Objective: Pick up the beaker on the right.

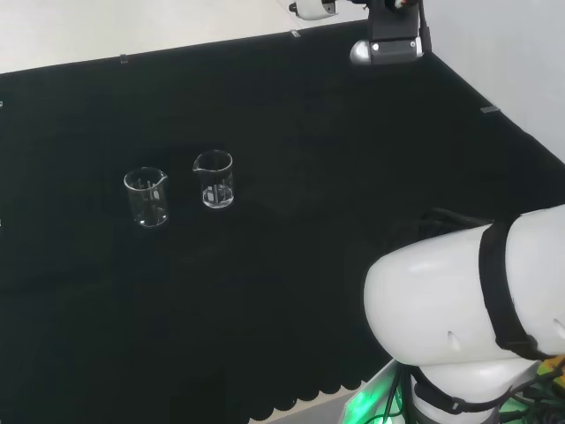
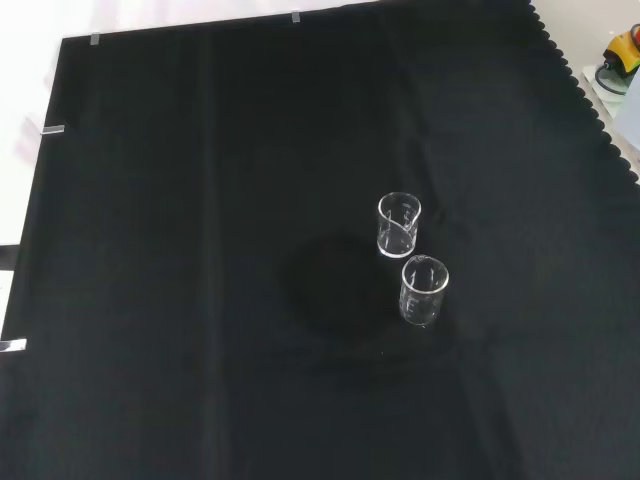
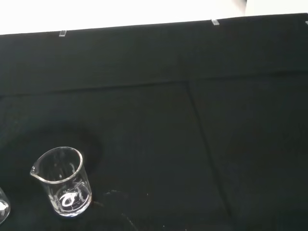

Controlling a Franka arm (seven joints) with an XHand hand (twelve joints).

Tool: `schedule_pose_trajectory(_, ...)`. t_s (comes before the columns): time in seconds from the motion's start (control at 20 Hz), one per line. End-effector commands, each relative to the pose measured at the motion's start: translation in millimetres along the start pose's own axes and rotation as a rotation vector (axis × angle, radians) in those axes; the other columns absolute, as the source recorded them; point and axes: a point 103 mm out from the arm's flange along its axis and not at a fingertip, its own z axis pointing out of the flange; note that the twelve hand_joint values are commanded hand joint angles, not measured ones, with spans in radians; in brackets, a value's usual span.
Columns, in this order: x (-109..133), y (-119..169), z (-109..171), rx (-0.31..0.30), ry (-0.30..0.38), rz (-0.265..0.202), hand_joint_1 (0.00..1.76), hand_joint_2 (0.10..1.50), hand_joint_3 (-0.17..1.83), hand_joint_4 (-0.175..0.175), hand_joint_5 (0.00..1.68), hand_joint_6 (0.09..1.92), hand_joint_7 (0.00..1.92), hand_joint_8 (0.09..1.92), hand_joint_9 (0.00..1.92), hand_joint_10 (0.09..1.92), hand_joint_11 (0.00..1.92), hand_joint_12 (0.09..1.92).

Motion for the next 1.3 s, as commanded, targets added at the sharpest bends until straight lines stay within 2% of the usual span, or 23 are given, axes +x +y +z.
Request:
schedule_pose_trajectory(0.05, -4.5, 8.5, 15.0, 0.015, 0.041, 0.002, 0.00, 1.17, 0.71, -0.052, 0.11, 0.09, 0.03, 0.24, 0.00, 0.50, 0.00, 0.53)
schedule_pose_trajectory(0.3, -5.5, 19.2, 29.3, 0.023, 0.073, -0.011, 0.00, 1.13, 0.72, -0.053, 0.11, 0.09, 0.02, 0.28, 0.00, 0.52, 0.00, 0.55)
schedule_pose_trajectory(0.55, -7.8, 33.9, 40.0, 0.012, 0.120, -0.018, 0.08, 1.05, 0.75, -0.054, 0.11, 0.09, 0.00, 0.34, 0.00, 0.53, 0.00, 0.56)
schedule_pose_trajectory(0.8, -22.2, 63.3, 57.4, -0.006, 0.173, -0.049, 0.19, 0.98, 0.78, -0.056, 0.11, 0.09, 0.00, 0.35, 0.00, 0.53, 0.00, 0.57)
schedule_pose_trajectory(1.15, -28.6, 97.1, 85.5, 0.016, 0.264, -0.093, 0.24, 0.95, 0.79, -0.057, 0.11, 0.09, 0.00, 0.36, 0.00, 0.54, 0.00, 0.57)
schedule_pose_trajectory(1.3, -29.9, 103.9, 99.3, 0.027, 0.271, -0.114, 0.27, 0.93, 0.81, -0.057, 0.11, 0.09, 0.00, 0.38, 0.00, 0.57, 0.00, 0.59)
